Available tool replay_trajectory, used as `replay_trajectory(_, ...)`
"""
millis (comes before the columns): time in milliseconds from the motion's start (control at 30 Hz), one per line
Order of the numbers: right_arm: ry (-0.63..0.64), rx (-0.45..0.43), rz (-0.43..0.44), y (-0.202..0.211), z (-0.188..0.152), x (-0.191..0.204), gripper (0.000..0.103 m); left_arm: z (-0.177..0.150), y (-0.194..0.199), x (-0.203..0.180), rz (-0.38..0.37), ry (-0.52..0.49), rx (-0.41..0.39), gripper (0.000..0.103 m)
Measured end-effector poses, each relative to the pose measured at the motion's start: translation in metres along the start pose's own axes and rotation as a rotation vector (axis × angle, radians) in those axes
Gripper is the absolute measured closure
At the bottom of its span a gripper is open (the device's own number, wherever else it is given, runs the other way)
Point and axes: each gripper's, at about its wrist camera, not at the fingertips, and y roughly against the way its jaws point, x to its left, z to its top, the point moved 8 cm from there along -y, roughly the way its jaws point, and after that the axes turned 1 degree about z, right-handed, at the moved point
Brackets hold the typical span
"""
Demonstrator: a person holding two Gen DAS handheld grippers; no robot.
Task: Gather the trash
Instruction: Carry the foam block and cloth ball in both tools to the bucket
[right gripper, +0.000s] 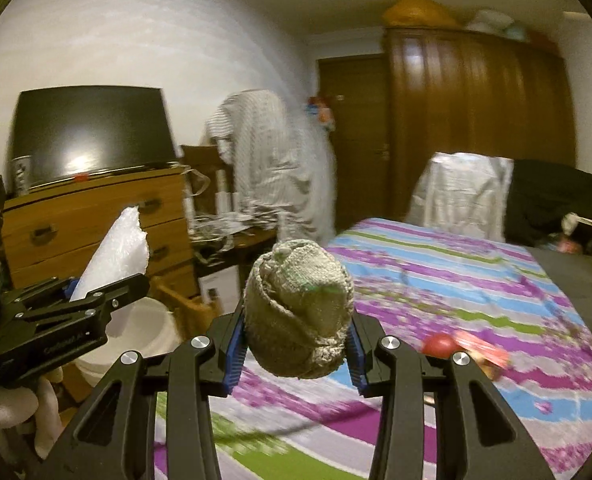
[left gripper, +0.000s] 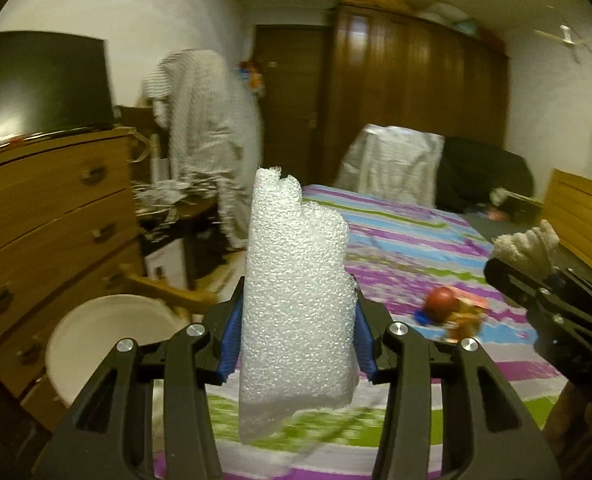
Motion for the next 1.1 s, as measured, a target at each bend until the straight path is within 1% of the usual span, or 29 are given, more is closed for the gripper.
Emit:
replay_trajectory(33, 0.006, 0.006, 0.025, -0.010, 0.005, 0.014, 0.060, 0.003, 0.000, 0.017, 0.027, 0.011, 0.000, 0.059)
replay_trajectory(167, 0.041, 0.031, 0.097, -0.045, 0.023, 0.070, 0.060, 0.009, 0.000, 0.064, 0.103, 0.035, 0.009, 0.059)
replay_trajectory(300, 0.070, 0.061, 0.167, -0.081, 0.036, 0.125, 0.060, 0.011, -0.003, 0.106, 0.164, 0.060, 0.024, 0.059)
replay_trajectory(500, 0.104, 0.130, 0.251, -0.135, 0.040, 0.192, 0.060, 0.007, -0.008, 0.164, 0.231, 0.101, 0.063, 0.059)
replay_trajectory(533, 0.107, 0.141, 0.261, -0.140, 0.038, 0.198, 0.060, 0.006, -0.010, 0.171, 0.239, 0.105, 0.072, 0.059)
replay_trajectory(633, 0.128, 0.189, 0.298, -0.169, 0.035, 0.225, 0.060, 0.000, -0.017, 0.193, 0.265, 0.110, 0.104, 0.059)
replay_trajectory(667, 0.137, 0.216, 0.318, -0.182, 0.035, 0.237, 0.060, -0.002, -0.022, 0.201, 0.267, 0.113, 0.123, 0.059)
replay_trajectory(767, 0.152, 0.287, 0.357, -0.207, 0.028, 0.251, 0.060, -0.012, -0.034, 0.218, 0.259, 0.124, 0.187, 0.059)
replay_trajectory(833, 0.154, 0.362, 0.390, -0.228, 0.020, 0.261, 0.060, -0.019, -0.041, 0.227, 0.256, 0.122, 0.229, 0.059)
replay_trajectory(867, 0.153, 0.422, 0.409, -0.244, 0.012, 0.270, 0.060, -0.023, -0.048, 0.232, 0.252, 0.126, 0.258, 0.059)
replay_trajectory(900, 0.153, 0.449, 0.414, -0.253, 0.008, 0.271, 0.060, -0.026, -0.055, 0.237, 0.249, 0.128, 0.283, 0.059)
replay_trajectory(933, 0.159, 0.498, 0.423, -0.267, 0.000, 0.277, 0.060, -0.030, -0.059, 0.240, 0.243, 0.130, 0.306, 0.059)
replay_trajectory(1100, 0.188, 0.623, 0.434, -0.307, -0.027, 0.296, 0.060, -0.049, -0.083, 0.258, 0.228, 0.134, 0.406, 0.058)
